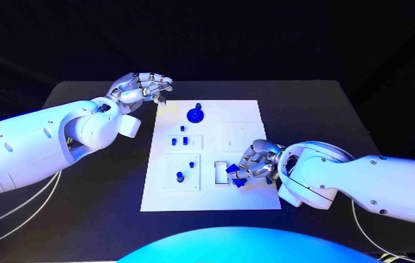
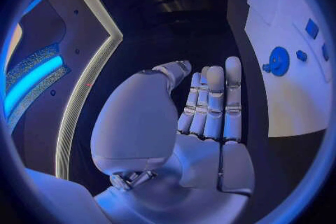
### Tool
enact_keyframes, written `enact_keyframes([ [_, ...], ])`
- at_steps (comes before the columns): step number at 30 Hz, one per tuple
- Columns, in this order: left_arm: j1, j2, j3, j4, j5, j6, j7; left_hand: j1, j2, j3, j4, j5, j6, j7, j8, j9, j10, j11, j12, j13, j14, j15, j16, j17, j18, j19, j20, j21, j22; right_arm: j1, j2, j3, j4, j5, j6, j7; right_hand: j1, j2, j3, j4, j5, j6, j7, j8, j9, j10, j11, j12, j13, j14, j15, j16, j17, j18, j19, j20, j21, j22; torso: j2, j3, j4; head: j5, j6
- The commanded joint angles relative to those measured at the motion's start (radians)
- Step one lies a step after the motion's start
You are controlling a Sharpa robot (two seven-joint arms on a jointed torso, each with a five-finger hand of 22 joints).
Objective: Assemble the parts on the task board
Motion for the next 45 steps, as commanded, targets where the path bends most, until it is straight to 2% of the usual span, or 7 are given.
enact_keyframes([
  [1, 0.001, 0.002, 0.001, 0.003, -0.003, 0.017, 0.006, -0.004, -0.004, -0.003, 0.002, -0.001, -0.005, 0.005, 0.005, -0.001, -0.006, -0.002, 0.003, -0.001, -0.01, 0.0, 0.002, 0.001, 0.015, 0.006, 0.003, -0.007, -0.001, -0.002, 0.021, 0.0, -0.017, -0.017, -0.01, 0.027, -0.017, 0.002, 0.001, 0.002, -0.009, 0.012, -0.005, 0.001, -0.001, 0.044, -0.002, 0.003, 0.166, 0.074, -0.007, 0.005, 0.105, -0.016, 0.067, -0.007, 0.002, 0.236, 0.0, 0.0002, 0.0012, -0.001, -0.001],
  [9, 0.001, 0.002, 0.001, 0.002, -0.003, 0.018, 0.006, -0.004, -0.004, -0.003, 0.002, -0.001, -0.005, 0.005, 0.005, -0.001, -0.006, -0.002, 0.003, -0.001, -0.01, 0.0, 0.002, 0.001, 0.015, 0.006, 0.003, -0.007, -0.001, -0.005, 0.059, 0.001, -0.041, -0.075, -0.024, 0.044, -0.051, 0.005, -0.003, 0.002, -0.044, 0.015, -0.005, 0.004, -0.002, 0.046, -0.001, 0.005, 0.17, 0.075, -0.006, 0.006, 0.111, -0.017, 0.067, -0.006, 0.005, 0.237, -0.001, -0.0009, 0.0005, 0.002, -0.004],
  [22, 0.001, 0.003, 0.001, -0.001, -0.003, 0.022, 0.003, -0.003, -0.004, -0.003, 0.002, -0.001, -0.006, 0.005, 0.006, -0.001, -0.006, -0.002, 0.004, -0.002, -0.01, 0.0, 0.002, 0.001, 0.015, 0.006, 0.004, -0.008, -0.002, -0.006, 0.084, 0.001, -0.056, -0.096, -0.02, 0.045, -0.067, 0.014, -0.003, 0.002, -0.051, 0.018, -0.006, 0.006, -0.002, 0.049, -0.002, 0.008, 0.174, 0.076, -0.007, 0.008, 0.116, -0.017, 0.068, -0.007, 0.008, 0.238, -0.001, -0.0001, 0.0, 0.006, -0.004],
  [25, 0.001, 0.003, 0.001, -0.001, -0.004, 0.023, 0.002, -0.003, -0.004, -0.003, 0.002, -0.001, -0.006, 0.005, 0.006, -0.001, -0.006, -0.002, 0.004, -0.002, -0.01, 0.0, 0.002, 0.001, 0.015, 0.006, 0.004, -0.008, -0.002, -0.007, 0.088, 0.001, -0.065, -0.131, -0.005, 0.037, -0.087, 0.018, -0.008, 0.003, -0.057, 0.019, -0.007, 0.007, -0.002, 0.049, -0.002, 0.008, 0.174, 0.076, -0.007, 0.008, 0.117, -0.017, 0.068, -0.007, 0.007, 0.238, -0.001, -0.0009, -0.0003, 0.007, -0.004],
  [31, 0.001, 0.003, 0.0, -0.001, -0.004, 0.023, 0.001, -0.003, -0.004, -0.003, 0.003, -0.001, -0.006, 0.005, 0.007, -0.001, -0.007, -0.002, 0.005, -0.002, -0.01, 0.0, 0.002, 0.001, 0.015, 0.006, 0.004, -0.008, -0.002, -0.007, 0.093, 0.001, -0.078, -0.168, 0.033, 0.026, -0.125, 0.024, -0.026, 0.001, -0.111, 0.017, -0.007, 0.014, 0.001, 0.049, -0.003, 0.006, 0.174, 0.075, -0.007, 0.007, 0.115, -0.016, 0.067, -0.007, 0.004, 0.236, 0.0, 0.0001, -0.0004, 0.009, -0.006],
  [35, 0.001, 0.002, 0.0, -0.001, -0.004, 0.025, 0.0, -0.003, -0.004, -0.003, 0.003, -0.001, -0.006, 0.005, 0.007, -0.001, -0.007, -0.002, 0.005, -0.002, -0.01, 0.0, 0.002, 0.001, 0.015, 0.006, 0.004, -0.008, -0.002, -0.008, 0.095, 0.001, -0.081, -0.179, 0.058, 0.021, -0.142, 0.014, -0.042, 0.002, -0.137, 0.016, -0.007, 0.018, 0.003, 0.049, -0.002, 0.007, 0.176, 0.075, -0.007, 0.007, 0.115, -0.016, 0.066, -0.006, 0.002, 0.236, 0.0, 0.0001, -0.0003, 0.009, -0.008],
  [45, 0.001, 0.002, 0.0, -0.002, -0.005, 0.027, -0.002, -0.003, -0.004, -0.003, 0.003, -0.001, -0.006, 0.005, 0.007, -0.001, -0.007, -0.002, 0.005, -0.002, -0.01, 0.0, 0.002, 0.001, 0.015, 0.006, 0.004, -0.008, -0.002, -0.009, 0.095, 0.001, -0.074, -0.182, 0.08, 0.021, -0.158, 0.012, -0.054, 0.002, -0.163, 0.014, -0.007, 0.022, 0.006, 0.049, -0.002, 0.006, 0.177, 0.075, -0.006, 0.006, 0.114, -0.015, 0.064, -0.006, -0.001, 0.235, -0.001, -0.0002, -0.001, 0.01, -0.01],
])
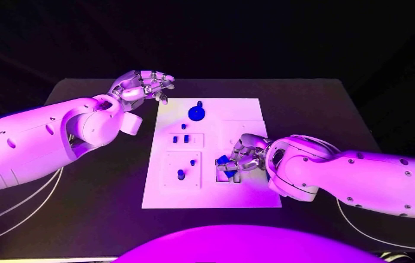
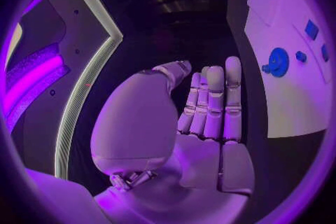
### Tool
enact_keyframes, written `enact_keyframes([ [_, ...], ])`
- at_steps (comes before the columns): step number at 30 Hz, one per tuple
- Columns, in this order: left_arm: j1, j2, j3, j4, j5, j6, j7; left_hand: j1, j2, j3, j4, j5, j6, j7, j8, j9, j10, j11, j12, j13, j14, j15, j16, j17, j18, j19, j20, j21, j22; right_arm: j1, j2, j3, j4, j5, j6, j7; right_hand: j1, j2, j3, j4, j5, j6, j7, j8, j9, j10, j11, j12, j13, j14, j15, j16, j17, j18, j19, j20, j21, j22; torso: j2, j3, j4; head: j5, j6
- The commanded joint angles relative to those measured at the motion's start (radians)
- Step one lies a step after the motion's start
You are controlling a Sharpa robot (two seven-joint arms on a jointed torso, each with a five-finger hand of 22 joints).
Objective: Assemble the parts on the task board
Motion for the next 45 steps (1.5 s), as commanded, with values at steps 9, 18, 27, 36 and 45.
enact_keyframes([
  [9, 0.001, 0.001, 0.001, 0.0, -0.004, 0.019, 0.001, -0.004, -0.003, -0.004, 0.005, -0.001, -0.006, 0.006, 0.007, -0.002, -0.007, -0.002, 0.006, -0.002, -0.007, -0.003, 0.002, 0.001, 0.015, 0.006, 0.004, -0.005, -0.002, -0.003, -0.005, 0.0, 0.018, -0.017, 0.037, -0.002, -0.007, 0.016, -0.003, -0.001, -0.006, -0.004, 0.003, 0.007, 0.003, 0.051, -0.003, 0.004, 0.18, 0.076, -0.007, 0.004, 0.118, -0.016, 0.066, -0.006, -0.002, 0.236, 0.0, -0.0002, 0.0006, 0.002, -0.003],
  [18, 0.001, 0.0, 0.001, -0.001, -0.004, 0.02, 0.0, -0.005, -0.002, -0.004, 0.006, -0.001, -0.007, 0.006, 0.008, -0.002, -0.008, -0.001, 0.006, -0.002, -0.007, -0.003, 0.002, 0.001, 0.015, 0.006, 0.004, -0.005, -0.002, -0.004, -0.014, 0.0, 0.026, -0.03, 0.017, -0.004, -0.007, 0.023, -0.004, -0.001, -0.008, -0.005, 0.003, 0.007, 0.003, 0.05, -0.003, 0.001, 0.178, 0.075, -0.007, 0.002, 0.115, -0.015, 0.063, -0.006, -0.008, 0.235, 0.0, 0.0002, -0.0005, 0.005, -0.001],
  [27, 0.001, 0.001, 0.001, -0.003, -0.003, 0.021, -0.001, -0.007, -0.001, -0.004, 0.009, 0.0, -0.007, 0.006, 0.008, -0.002, -0.008, -0.001, 0.006, -0.002, -0.007, -0.003, 0.002, 0.001, 0.015, 0.006, 0.004, -0.006, -0.003, -0.004, -0.015, 0.0, 0.016, -0.042, 0.007, -0.001, -0.072, 0.023, -0.046, 0.002, -0.151, -0.014, 0.005, 0.016, 0.008, 0.043, -0.001, -0.011, 0.17, 0.072, -0.005, -0.003, 0.104, -0.012, 0.058, -0.005, -0.022, 0.231, 0.0, -0.0002, 0.0002, 0.004, 0.002],
  [36, 0.001, 0.002, 0.001, -0.005, -0.003, 0.022, -0.001, -0.008, 0.0, -0.005, 0.01, 0.0, -0.007, 0.006, 0.008, -0.002, -0.008, -0.001, 0.006, -0.003, -0.007, -0.003, 0.002, 0.001, 0.015, 0.007, 0.004, -0.006, -0.003, -0.003, -0.015, 0.0, 0.016, -0.04, 0.016, 0.006, -0.155, -0.03, -0.015, 0.004, -0.246, -0.023, 0.007, 0.022, 0.01, 0.037, 0.002, -0.023, 0.163, 0.072, -0.003, -0.006, 0.101, -0.01, 0.054, -0.003, -0.03, 0.228, 0.0, -0.0003, -0.0007, 0.004, 0.002],
  [45, 0.001, 0.001, 0.001, -0.005, -0.003, 0.021, -0.002, -0.008, 0.0, -0.005, 0.01, 0.0, -0.007, 0.006, 0.008, -0.002, -0.008, -0.001, 0.006, -0.003, -0.007, -0.003, 0.002, 0.001, 0.015, 0.007, 0.004, -0.006, -0.003, -0.002, -0.029, 0.0, 0.029, -0.034, 0.024, 0.015, -0.131, -0.016, 0.022, 0.0, -0.204, -0.026, 0.007, 0.025, 0.011, 0.038, 0.002, -0.022, 0.165, 0.073, -0.003, -0.006, 0.104, -0.01, 0.054, -0.003, -0.032, 0.228, 0.0, -0.0003, 0.0005, 0.002, 0.001],
])
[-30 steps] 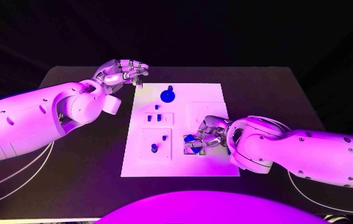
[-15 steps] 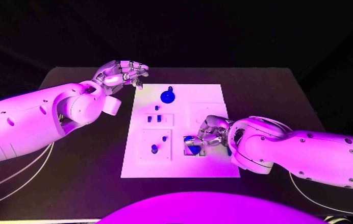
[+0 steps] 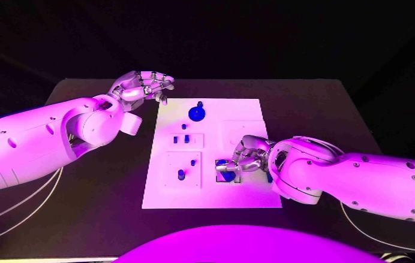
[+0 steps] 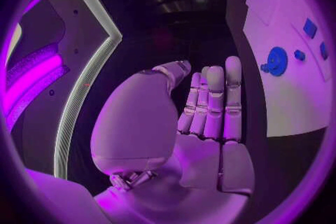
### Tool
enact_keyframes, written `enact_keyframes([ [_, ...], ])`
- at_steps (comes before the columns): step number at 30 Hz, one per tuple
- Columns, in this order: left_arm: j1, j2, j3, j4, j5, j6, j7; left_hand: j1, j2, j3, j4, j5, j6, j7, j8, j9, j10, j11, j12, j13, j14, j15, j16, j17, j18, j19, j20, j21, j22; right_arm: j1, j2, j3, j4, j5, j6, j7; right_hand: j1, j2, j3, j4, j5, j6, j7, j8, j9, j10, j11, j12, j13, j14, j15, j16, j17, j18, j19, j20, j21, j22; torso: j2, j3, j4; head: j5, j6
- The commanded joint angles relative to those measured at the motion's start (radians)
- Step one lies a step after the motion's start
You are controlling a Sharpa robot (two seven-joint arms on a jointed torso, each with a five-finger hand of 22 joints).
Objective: Assemble the parts on the task board
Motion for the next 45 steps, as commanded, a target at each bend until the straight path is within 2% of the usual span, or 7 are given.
enact_keyframes([
  [1, 0.001, 0.0, 0.001, 0.002, -0.002, 0.016, 0.004, -0.008, 0.0, 0.001, 0.005, 0.0, -0.007, 0.006, 0.004, -0.002, -0.008, -0.001, 0.006, -0.001, -0.007, -0.003, 0.002, 0.001, 0.015, 0.003, 0.001, -0.006, -0.001, 0.0, -0.012, 0.0, 0.011, -0.003, 0.014, 0.02, 0.043, 0.032, 0.023, -0.003, 0.057, -0.011, 0.0, 0.007, 0.002, 0.039, 0.001, -0.001, 0.166, 0.073, -0.003, -0.005, 0.106, -0.01, 0.053, -0.003, -0.007, 0.227, 0.0, -0.0003, 0.0008, 0.001, 0.0],
  [8, 0.001, -0.001, 0.0, 0.001, -0.002, 0.016, 0.003, -0.01, 0.001, 0.001, 0.007, 0.0, -0.008, 0.006, 0.005, -0.002, -0.009, -0.001, 0.007, -0.001, -0.007, -0.002, 0.002, 0.001, 0.015, 0.003, 0.001, -0.007, -0.002, 0.003, -0.043, 0.0, 0.046, 0.023, 0.013, 0.039, 0.07, 0.058, 0.021, -0.004, 0.092, -0.006, -0.003, 0.013, 0.004, 0.048, -0.001, 0.012, 0.178, 0.077, -0.005, 0.001, 0.122, -0.012, 0.059, -0.004, 0.006, 0.231, 0.0, -0.0004, -0.0015, 0.002, 0.002],
  [21, 0.001, -0.002, 0.0, 0.0, -0.002, 0.015, 0.002, -0.01, 0.001, 0.001, 0.007, 0.0, -0.008, 0.006, 0.005, -0.002, -0.009, -0.001, 0.007, -0.001, -0.007, -0.002, 0.002, 0.001, 0.015, 0.003, 0.001, -0.007, -0.002, 0.005, -0.071, 0.0, 0.069, 0.041, 0.027, 0.054, 0.084, 0.069, 0.017, -0.005, 0.108, -0.004, -0.005, 0.015, 0.004, 0.051, -0.002, 0.017, 0.183, 0.079, -0.006, 0.005, 0.133, -0.015, 0.063, -0.005, 0.016, 0.234, 0.0, -0.0006, -0.0001, 0.002, 0.0],
  [31, 0.001, -0.001, 0.0, 0.0, -0.002, 0.017, 0.001, -0.01, 0.001, 0.001, 0.007, 0.0, -0.008, 0.006, 0.005, -0.002, -0.009, -0.001, 0.007, -0.001, -0.007, -0.002, 0.002, 0.001, 0.015, 0.003, 0.001, -0.007, -0.002, 0.001, -0.046, -0.001, 0.061, 0.055, 0.023, 0.08, 0.114, 0.082, 0.015, -0.008, 0.126, -0.004, -0.005, 0.016, 0.004, 0.051, -0.003, 0.016, 0.183, 0.079, -0.007, 0.005, 0.133, -0.014, 0.062, -0.006, 0.014, 0.234, 0.0, -0.0011, 0.0015, -0.001, -0.002],
  [39, 0.001, -0.002, 0.0, 0.0, -0.002, 0.017, -0.001, -0.01, 0.002, 0.001, 0.01, 0.0, -0.008, 0.006, 0.005, -0.002, -0.01, -0.001, 0.008, -0.002, -0.008, -0.002, 0.002, 0.001, 0.015, 0.003, 0.001, -0.008, -0.003, -0.009, -0.031, -0.001, 0.052, 0.058, 0.023, 0.097, 0.233, 0.093, 0.019, -0.015, 0.129, -0.009, -0.005, 0.012, -0.002, 0.049, -0.003, 0.012, 0.182, 0.078, -0.007, 0.004, 0.13, -0.013, 0.06, -0.007, 0.01, 0.232, 0.0, -0.0016, 0.0018, 0.0, -0.004],
  [41, 0.001, -0.003, 0.0, 0.0, -0.002, 0.017, -0.001, -0.009, 0.003, 0.001, 0.01, 0.001, -0.008, 0.006, 0.005, -0.002, -0.01, -0.001, 0.008, -0.002, -0.008, -0.002, 0.002, 0.001, 0.015, 0.003, 0.001, -0.009, -0.003, -0.01, -0.031, -0.001, 0.049, 0.055, 0.027, 0.098, 0.278, 0.094, 0.029, -0.02, 0.086, -0.01, -0.005, 0.009, -0.005, 0.049, -0.003, 0.011, 0.181, 0.077, -0.007, 0.003, 0.13, -0.013, 0.059, -0.007, 0.008, 0.232, -0.001, -0.0016, 0.0006, 0.001, -0.003],
  [45, 0.001, -0.003, 0.0, 0.0, -0.002, 0.017, -0.001, -0.009, 0.003, 0.001, 0.01, 0.001, -0.008, 0.006, 0.005, -0.002, -0.01, -0.001, 0.008, -0.002, -0.008, -0.002, 0.002, 0.001, 0.015, 0.003, 0.001, -0.009, -0.003, -0.011, -0.033, -0.001, 0.046, 0.049, 0.032, 0.1, 0.328, 0.086, 0.044, -0.029, 0.08, -0.009, -0.005, 0.004, -0.009, 0.048, -0.003, 0.01, 0.181, 0.077, -0.007, 0.003, 0.128, -0.013, 0.059, -0.007, 0.009, 0.232, -0.001, -0.0014, 0.0003, 0.003, -0.004],
])
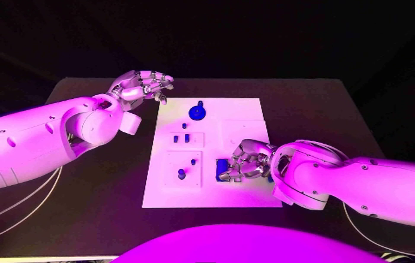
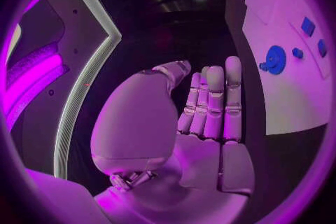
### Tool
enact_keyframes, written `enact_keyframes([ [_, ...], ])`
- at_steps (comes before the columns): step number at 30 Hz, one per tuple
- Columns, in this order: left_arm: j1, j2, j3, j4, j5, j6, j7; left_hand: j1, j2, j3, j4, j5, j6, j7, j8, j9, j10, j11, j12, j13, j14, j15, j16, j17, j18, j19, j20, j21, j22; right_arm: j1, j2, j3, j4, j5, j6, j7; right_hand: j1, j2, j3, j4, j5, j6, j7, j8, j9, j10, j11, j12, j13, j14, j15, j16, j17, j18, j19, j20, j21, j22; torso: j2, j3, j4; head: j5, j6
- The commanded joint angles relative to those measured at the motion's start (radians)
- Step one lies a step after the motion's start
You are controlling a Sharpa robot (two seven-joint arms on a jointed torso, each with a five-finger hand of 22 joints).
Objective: Assemble the parts on the task board
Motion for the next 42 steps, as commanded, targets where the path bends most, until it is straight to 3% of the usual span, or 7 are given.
enact_keyframes([
  [1, 0.001, 0.0, 0.001, 0.002, -0.001, 0.015, 0.003, -0.009, 0.003, 0.001, 0.004, 0.001, -0.008, 0.006, 0.005, -0.002, -0.007, 0.002, 0.004, -0.001, -0.008, -0.002, 0.002, 0.001, 0.015, 0.003, 0.001, -0.005, -0.001, -0.002, -0.001, 0.0, -0.001, -0.008, 0.023, 0.023, 0.026, -0.002, 0.009, -0.004, -0.003, -0.002, -0.005, -0.006, -0.002, 0.048, -0.004, -0.006, 0.181, 0.077, -0.008, 0.002, 0.128, -0.013, 0.059, -0.007, -0.004, 0.232, 0.0, 0.0004, -0.0009, 0.002, 0.0],
  [12, 0.001, 0.0, 0.001, 0.002, -0.001, 0.016, 0.002, -0.008, 0.004, 0.002, 0.004, 0.001, -0.008, 0.005, 0.006, -0.002, -0.007, 0.002, 0.004, -0.001, -0.008, -0.002, 0.002, 0.001, 0.015, 0.003, 0.001, -0.005, -0.001, -0.002, 0.006, 0.0, -0.014, -0.026, 0.015, 0.012, 0.058, 0.002, 0.029, 0.001, -0.007, 0.005, -0.007, -0.01, -0.008, 0.051, -0.005, -0.003, 0.184, 0.078, -0.009, 0.004, 0.132, -0.014, 0.06, -0.008, -0.001, 0.233, 0.001, 0.0009, -0.0008, 0.0, -0.001],
  [15, 0.001, 0.0, 0.001, 0.001, -0.001, 0.016, 0.002, -0.007, 0.005, 0.003, 0.004, 0.001, -0.008, 0.005, 0.006, -0.002, -0.007, 0.002, 0.004, -0.001, -0.008, -0.003, 0.002, 0.001, 0.015, 0.004, 0.001, -0.005, -0.002, -0.003, 0.01, 0.0, -0.023, -0.03, 0.012, 0.004, 0.042, 0.043, 0.052, 0.022, 0.019, 0.01, -0.008, -0.014, -0.013, 0.054, -0.006, 0.001, 0.188, 0.079, -0.01, 0.005, 0.135, -0.015, 0.062, -0.009, 0.004, 0.235, 0.0, 0.0011, -0.0003, 0.0, 0.0],
  [22, 0.001, 0.0, 0.001, 0.0, -0.002, 0.016, 0.004, -0.007, 0.005, 0.003, 0.004, 0.001, -0.008, 0.005, 0.006, -0.002, -0.007, 0.002, 0.004, -0.001, -0.008, -0.003, 0.002, 0.001, 0.015, 0.004, 0.001, -0.005, -0.002, -0.003, 0.009, 0.0, -0.029, -0.037, 0.018, 0.005, 0.051, 0.058, 0.076, 0.017, 0.025, 0.011, -0.011, -0.017, -0.016, 0.055, -0.009, 0.003, 0.19, 0.079, -0.012, 0.005, 0.137, -0.015, 0.062, -0.01, 0.003, 0.234, 0.0, 0.001, -0.0012, 0.001, -0.001],
  [23, 0.001, 0.001, 0.001, -0.001, -0.002, 0.015, 0.004, -0.007, 0.006, 0.003, 0.004, 0.001, -0.009, 0.005, 0.006, -0.002, -0.007, 0.002, 0.005, -0.001, -0.008, -0.003, 0.002, 0.001, 0.015, 0.004, 0.001, -0.006, -0.002, -0.004, 0.008, 0.0, -0.028, -0.037, 0.022, 0.007, 0.059, 0.058, 0.096, 0.018, -0.001, 0.011, -0.012, -0.018, -0.017, 0.055, -0.01, 0.003, 0.19, 0.079, -0.013, 0.005, 0.136, -0.014, 0.062, -0.011, 0.002, 0.234, 0.0, 0.0012, -0.0014, 0.001, 0.0],
  [33, 0.0, 0.004, -0.001, -0.005, -0.009, 0.017, 0.006, -0.006, 0.005, 0.003, 0.004, 0.001, -0.009, 0.005, 0.007, -0.002, -0.007, 0.002, 0.005, -0.002, -0.008, -0.003, 0.002, 0.001, 0.015, 0.004, 0.001, -0.006, -0.002, -0.005, -0.001, 0.0, -0.023, -0.032, 0.052, 0.017, 0.066, 0.022, 0.112, 0.015, -0.017, 0.012, -0.011, -0.019, -0.019, 0.053, -0.009, -0.001, 0.187, 0.078, -0.013, 0.003, 0.133, -0.014, 0.06, -0.012, -0.001, 0.233, 0.0, 0.0007, -0.0006, 0.0, 0.0],
  [42, 0.0, 0.005, -0.001, -0.006, -0.01, 0.018, 0.01, -0.006, 0.003, 0.002, 0.004, 0.0, -0.009, 0.005, 0.007, -0.002, -0.007, 0.002, 0.006, -0.002, -0.008, -0.003, 0.002, 0.001, 0.015, 0.004, 0.001, -0.006, -0.002, -0.005, -0.01, -0.001, -0.018, -0.024, 0.061, 0.027, 0.028, -0.03, 0.11, 0.022, -0.039, 0.016, -0.005, -0.019, -0.022, 0.05, -0.004, -0.006, 0.184, 0.077, -0.009, 0.0, 0.127, -0.013, 0.057, -0.009, -0.007, 0.231, 0.0, 0.0004, -0.0017, 0.001, -0.001],
])
